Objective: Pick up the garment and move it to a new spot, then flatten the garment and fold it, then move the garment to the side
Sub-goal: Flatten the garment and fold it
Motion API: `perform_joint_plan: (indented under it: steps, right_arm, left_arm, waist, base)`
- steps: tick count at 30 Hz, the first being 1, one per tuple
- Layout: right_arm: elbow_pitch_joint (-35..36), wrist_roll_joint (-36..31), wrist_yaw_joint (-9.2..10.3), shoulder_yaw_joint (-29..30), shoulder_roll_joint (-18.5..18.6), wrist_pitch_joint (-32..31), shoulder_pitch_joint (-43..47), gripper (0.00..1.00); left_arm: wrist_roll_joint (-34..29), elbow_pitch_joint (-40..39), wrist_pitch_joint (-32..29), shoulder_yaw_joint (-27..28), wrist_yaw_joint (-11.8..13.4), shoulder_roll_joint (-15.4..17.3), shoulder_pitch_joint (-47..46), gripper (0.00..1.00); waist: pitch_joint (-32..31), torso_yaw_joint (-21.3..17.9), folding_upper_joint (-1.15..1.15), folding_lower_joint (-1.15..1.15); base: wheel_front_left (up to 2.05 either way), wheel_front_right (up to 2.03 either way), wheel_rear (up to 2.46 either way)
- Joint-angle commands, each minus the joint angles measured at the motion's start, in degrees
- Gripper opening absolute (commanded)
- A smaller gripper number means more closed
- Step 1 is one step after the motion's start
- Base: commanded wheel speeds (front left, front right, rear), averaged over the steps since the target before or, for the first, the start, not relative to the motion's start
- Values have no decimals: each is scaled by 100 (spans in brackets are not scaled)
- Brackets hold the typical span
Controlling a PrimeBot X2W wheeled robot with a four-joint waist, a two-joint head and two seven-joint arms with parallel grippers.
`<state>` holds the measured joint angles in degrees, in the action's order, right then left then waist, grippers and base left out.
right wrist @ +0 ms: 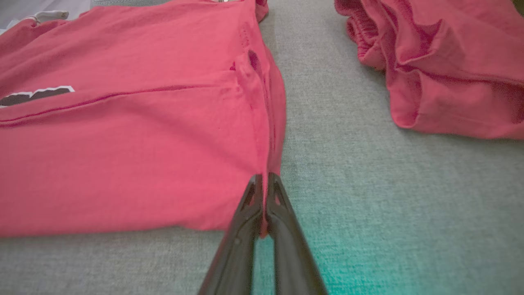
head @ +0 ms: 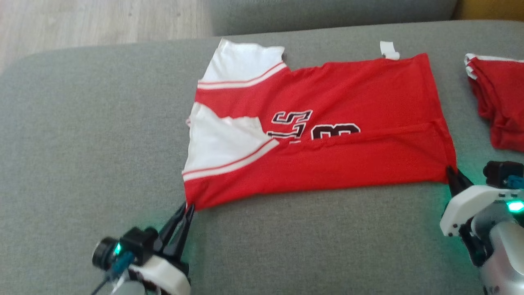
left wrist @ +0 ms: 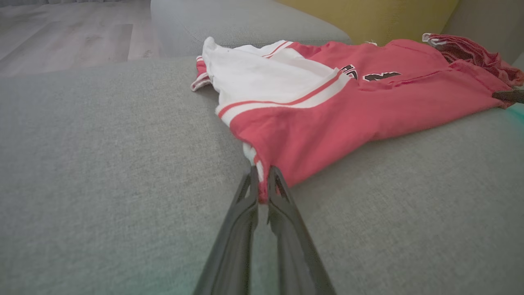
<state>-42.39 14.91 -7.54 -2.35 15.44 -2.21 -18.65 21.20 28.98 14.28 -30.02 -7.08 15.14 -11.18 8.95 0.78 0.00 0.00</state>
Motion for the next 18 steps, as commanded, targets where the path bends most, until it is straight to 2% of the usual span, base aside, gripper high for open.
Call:
perform_joint_plan:
  steps: [1, 8, 14, 18]
  right_arm:
    - [169, 41, 5, -152, 190, 12, 21, 0]
    - [520, 364, 5, -403, 537, -95, 492, 0]
    - [1271, 714, 5, -356, 941, -377, 1341, 0]
    - [1839, 758, 5, -177, 1005, -667, 1908, 0]
  left_arm:
    - [-5, -170, 71, 237, -3, 170, -1, 0]
    - [-64, -519, 71, 252, 75, 193, 504, 0]
    - [-44, -825, 72, 248, 172, 256, 956, 0]
    - [68, -986, -52, 138, 133, 322, 1265, 0]
  waist:
    - [-73, 5, 0, 0]
    - [-369, 113, 0, 0]
    - [-558, 172, 0, 0]
    - [-620, 142, 0, 0]
  base:
    - [0, 0, 0]
    - [0, 0, 0]
    - [0, 0, 0]
    - [0, 0, 0]
